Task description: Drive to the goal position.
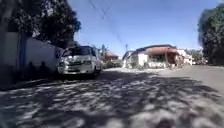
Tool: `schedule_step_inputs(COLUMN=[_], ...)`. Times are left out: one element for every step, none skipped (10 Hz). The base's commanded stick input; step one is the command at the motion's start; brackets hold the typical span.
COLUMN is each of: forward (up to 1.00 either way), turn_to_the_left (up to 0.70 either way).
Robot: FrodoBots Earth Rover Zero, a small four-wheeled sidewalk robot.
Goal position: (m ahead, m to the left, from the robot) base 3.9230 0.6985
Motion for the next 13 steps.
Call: schedule_step_inputs(forward=[0.70,0.70,0.70,0.70,0.70,0.70,0.70,0.70,0.70,0.70,0.70,0.70,0.70], turn_to_the_left=[0.00,0.00,0.00,0.00,0.00,0.00,0.00,0.00,0.00,0.00,0.00,0.00,0.00])
